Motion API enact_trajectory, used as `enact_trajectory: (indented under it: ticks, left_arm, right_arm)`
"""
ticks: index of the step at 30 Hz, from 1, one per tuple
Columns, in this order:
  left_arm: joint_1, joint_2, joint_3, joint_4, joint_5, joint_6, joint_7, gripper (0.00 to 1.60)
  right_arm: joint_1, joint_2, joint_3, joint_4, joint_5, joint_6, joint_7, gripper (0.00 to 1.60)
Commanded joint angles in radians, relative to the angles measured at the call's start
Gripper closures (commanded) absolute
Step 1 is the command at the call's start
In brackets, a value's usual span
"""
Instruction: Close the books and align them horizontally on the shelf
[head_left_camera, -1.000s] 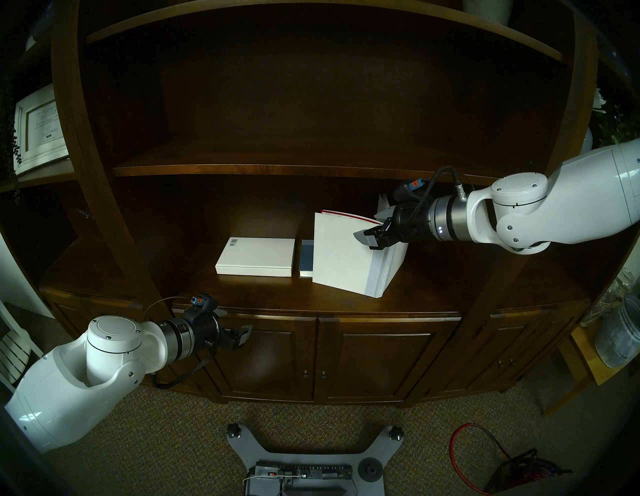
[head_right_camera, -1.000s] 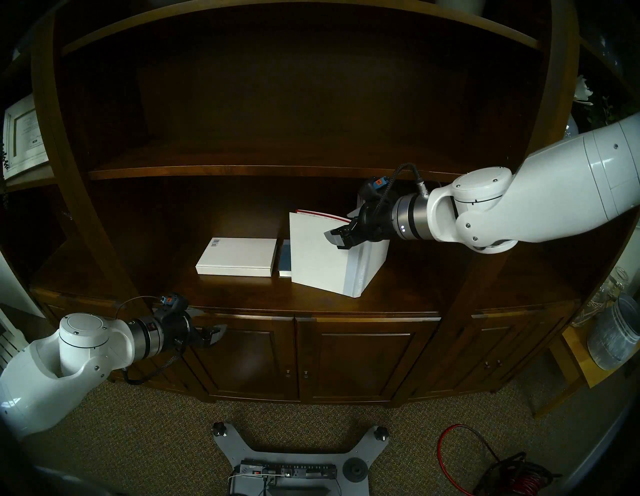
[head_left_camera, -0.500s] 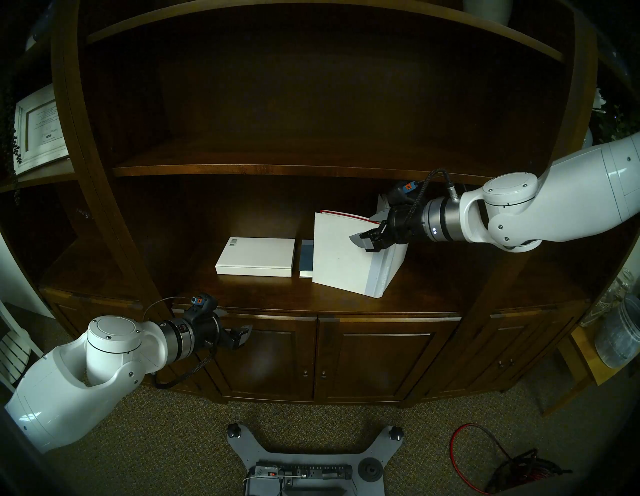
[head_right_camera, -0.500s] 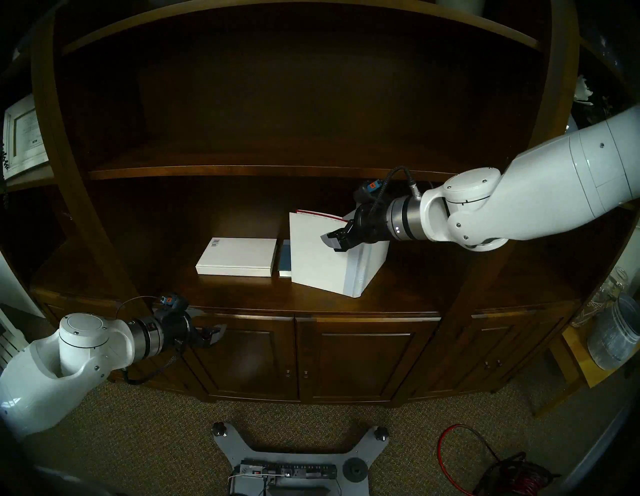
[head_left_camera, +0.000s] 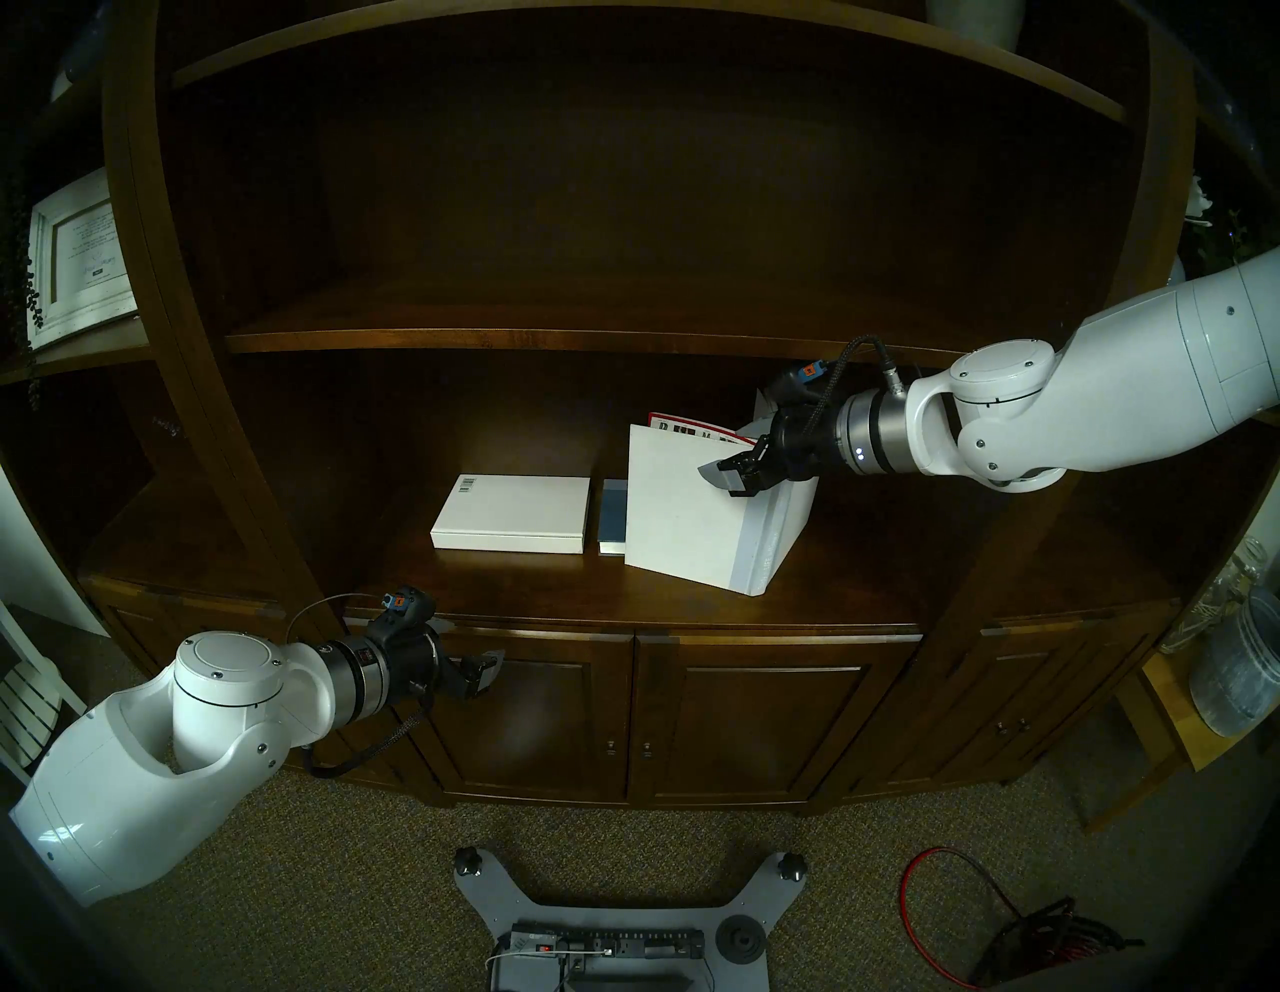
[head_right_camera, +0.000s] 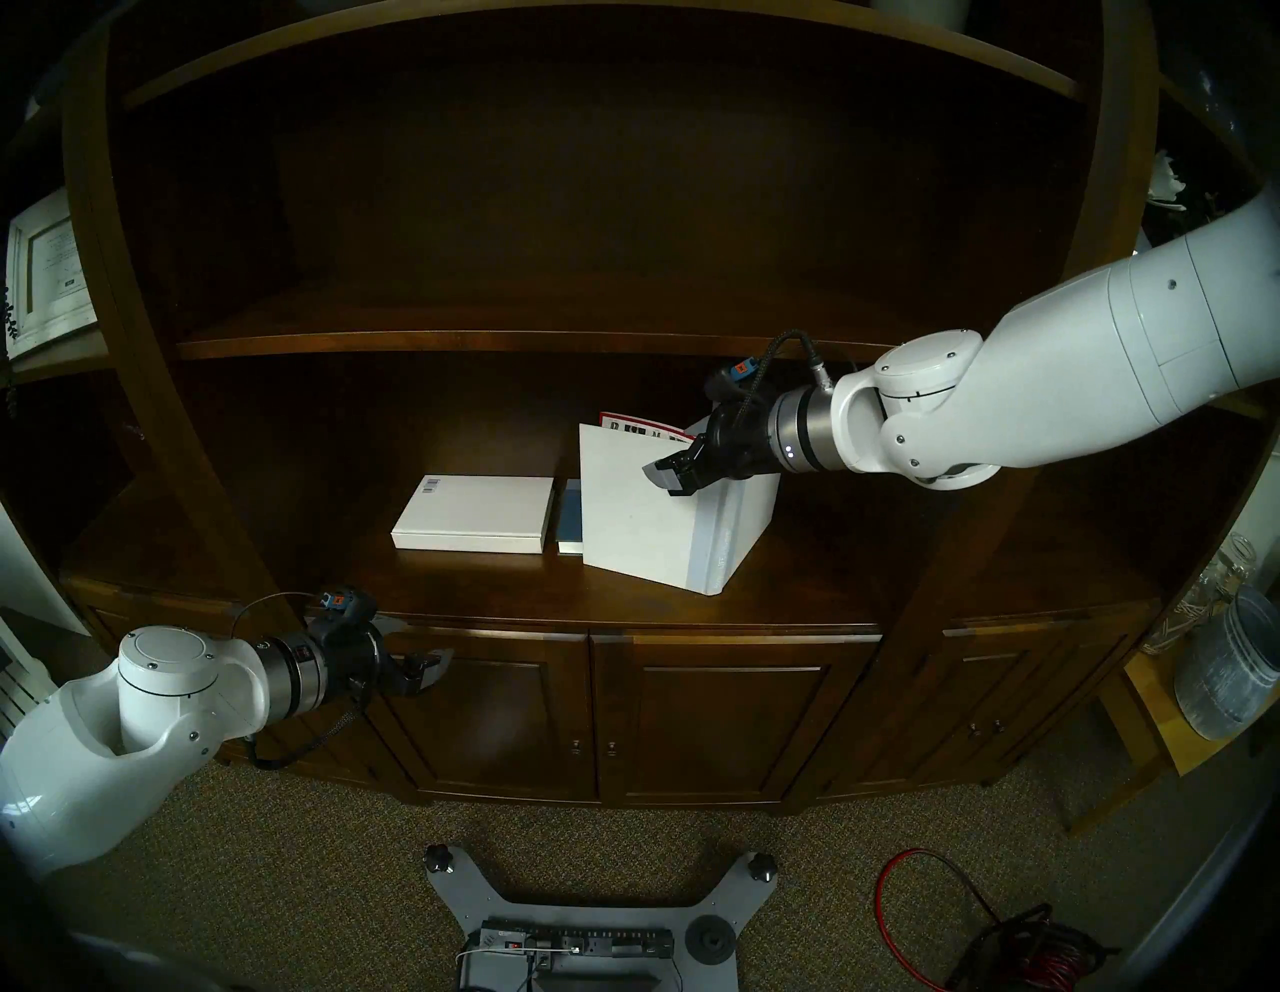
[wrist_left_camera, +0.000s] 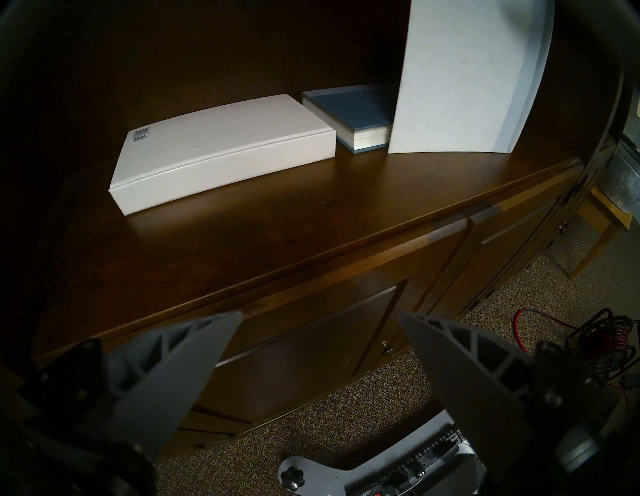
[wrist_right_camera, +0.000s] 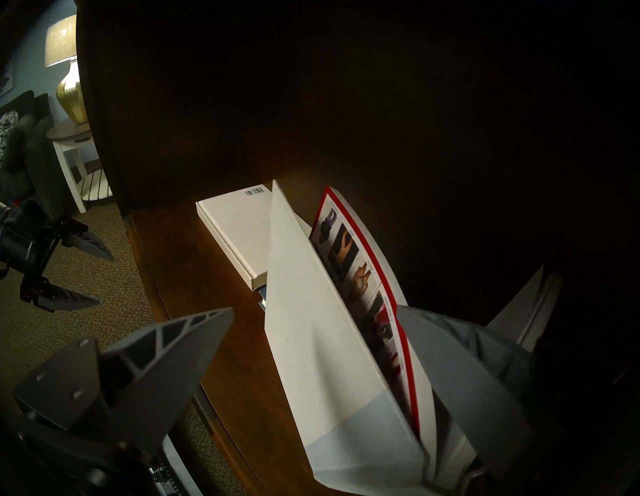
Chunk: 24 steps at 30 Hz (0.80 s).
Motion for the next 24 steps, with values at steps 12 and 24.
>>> enact_trajectory:
  ticks: [12,24]
  left_arm:
    - [-0.014,0.000,-0.014,-0.015,0.000,-0.009,0.001,0.00]
    - [-0.015,0.000,-0.014,-0.015,0.000,-0.009,0.001,0.00]
  right_arm:
    - [0.078,0.024,-0.038,0.003,-0.003,0.033,0.054,0.24]
    - [0.139,0.058,-0.066,-0.038,-0.012,-0.008,0.061,0.09]
